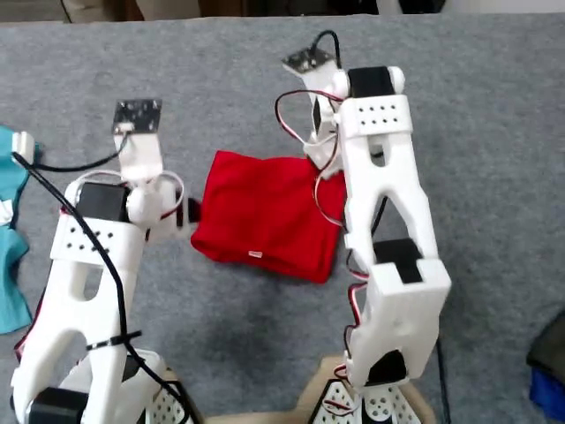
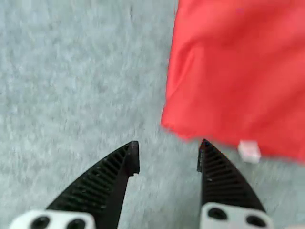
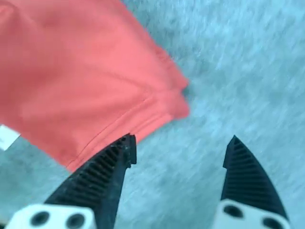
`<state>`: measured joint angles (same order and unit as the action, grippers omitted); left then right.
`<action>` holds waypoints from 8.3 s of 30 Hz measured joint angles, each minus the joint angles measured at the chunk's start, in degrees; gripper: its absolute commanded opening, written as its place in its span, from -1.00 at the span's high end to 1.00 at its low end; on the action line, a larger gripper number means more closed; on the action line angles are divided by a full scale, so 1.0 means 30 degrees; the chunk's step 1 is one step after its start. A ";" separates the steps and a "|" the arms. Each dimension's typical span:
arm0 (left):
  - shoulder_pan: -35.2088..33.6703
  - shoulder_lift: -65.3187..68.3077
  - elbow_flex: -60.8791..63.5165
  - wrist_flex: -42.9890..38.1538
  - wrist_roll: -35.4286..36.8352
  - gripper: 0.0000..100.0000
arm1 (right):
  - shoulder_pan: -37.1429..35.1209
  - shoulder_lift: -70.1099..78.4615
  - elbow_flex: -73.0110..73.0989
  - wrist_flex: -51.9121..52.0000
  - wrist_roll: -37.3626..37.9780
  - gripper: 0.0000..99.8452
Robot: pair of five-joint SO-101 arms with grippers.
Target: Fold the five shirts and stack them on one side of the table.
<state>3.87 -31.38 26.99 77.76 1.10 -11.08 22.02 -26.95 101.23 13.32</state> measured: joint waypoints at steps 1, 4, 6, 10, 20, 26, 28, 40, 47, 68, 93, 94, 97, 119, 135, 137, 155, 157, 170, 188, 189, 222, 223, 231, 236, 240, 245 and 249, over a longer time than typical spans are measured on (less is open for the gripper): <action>0.0176 0.0498 -0.0469 -0.0322 0.0322 0.56 | 0.0088 -0.0469 0.0791 0.0000 -0.0147 0.41; 0.1260 0.2637 -0.2110 -0.0674 0.1055 0.56 | 0.0762 -0.1993 0.2872 0.0000 -0.0293 0.65; 0.2139 0.4542 -0.3487 -0.0733 0.1465 0.56 | 0.1465 -0.3282 0.4308 -0.0264 -0.0293 0.94; 0.3370 0.8791 -0.6799 -0.1348 0.1875 0.56 | 0.2579 -0.6037 0.7385 -0.1055 0.0498 0.99; 0.3341 1.6996 -1.3568 -0.1700 0.1963 0.98 | 0.0147 -1.2982 1.8256 -0.6916 0.4484 0.99; 0.3194 1.9458 -1.6469 -0.1700 0.1963 0.96 | -0.2110 -1.5473 2.2916 -1.0403 0.4689 0.99; 0.2989 2.0132 -1.7055 -0.1700 0.1963 0.96 | -0.2608 -1.5502 2.3619 -1.1399 0.4689 0.99; 0.1846 2.5700 -2.0484 -0.1817 0.0440 0.96 | -0.2696 -1.0432 2.4879 -1.5385 0.4542 0.99; 0.1407 2.8864 -2.5348 -0.0762 -0.2930 0.96 | -0.2081 -0.9055 2.3824 -1.5385 0.5011 0.99; 0.1348 2.8923 -3.3465 0.7502 -0.2520 0.96 | -0.1729 -1.4652 1.5941 -0.6857 0.6388 0.99; 0.4044 1.1956 0.0615 -0.4777 -0.1260 0.96 | 0.1260 0.2022 0.6447 -1.2015 0.7033 0.99; 0.4044 1.1927 0.0674 -0.4806 -0.1260 0.96 | 0.1407 0.2462 0.5861 -1.1751 0.7150 0.99; 0.4044 1.1927 0.0674 -0.4835 -0.1260 0.96 | 0.1495 0.3370 0.4337 -1.1048 0.7297 0.99; 0.2051 1.3392 -1.1429 -0.2901 -0.1260 0.96 | 0.0938 -0.0615 -0.3282 -0.1231 0.6740 0.99; 0.1582 2.3941 -1.7201 -0.4601 -0.1260 0.96 | -0.2462 -1.0227 1.5941 -0.9553 0.4278 0.99; 0.1553 2.4791 -1.8520 -0.4073 -0.1260 0.96 | -0.2549 -1.1399 1.8667 -1.0901 0.4278 0.99; 0.0557 2.8308 -2.6755 0.0557 -0.1231 0.96 | -0.0117 -0.7619 2.0864 -1.3304 0.5099 0.99; 0.0498 2.8308 -2.7253 0.1231 -0.1231 0.96 | -0.0117 -0.7795 2.0337 -1.2777 0.5099 0.99; 0.1201 2.8308 -3.1121 0.7179 -0.2227 0.96 | 0.0000 -1.2484 1.8491 -0.9201 0.1055 0.66; 0.0674 1.2132 -1.1487 0.5978 -0.2374 0.96 | -0.1670 -0.9172 1.8491 -1.2249 -1.0637 0.51; 0.0645 1.0842 -1.0403 0.5714 -0.2374 0.96 | -0.1700 -0.8440 1.8491 -1.2894 -1.0784 0.51; 0.0440 0.3927 -0.3516 0.4337 -0.2374 0.96 | -0.1172 0.3839 0.6388 -0.7326 -1.1048 0.99; 0.0440 0.3927 -0.3516 0.4337 -0.2374 0.96 | -0.1055 0.3868 0.6330 -0.7238 -1.1048 0.99; 0.0440 0.3927 -0.3516 0.4337 -0.2374 0.96 | 0.1377 0.3927 0.3546 -0.7033 -0.6037 0.99; 0.0440 0.3927 -0.3516 0.4337 -0.2403 0.96 | 0.1934 0.3927 0.1788 -0.8176 0.0967 0.99; 0.0440 0.3927 -0.3516 0.4337 -0.2989 0.96 | 0.1875 0.3927 0.1436 -0.9846 0.3399 0.99; 0.0440 0.3927 -0.3516 0.4337 -0.3077 0.96 | 0.1905 0.3927 0.1436 -1.2015 0.5568 0.99; 0.0440 0.3927 -0.3516 0.4337 -0.3077 0.96 | 0.1905 0.4044 0.0791 -1.3626 0.6681 0.99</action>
<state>5.19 -19.60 16.44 90.77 -8.13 -5.36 34.15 -24.57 60.35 33.36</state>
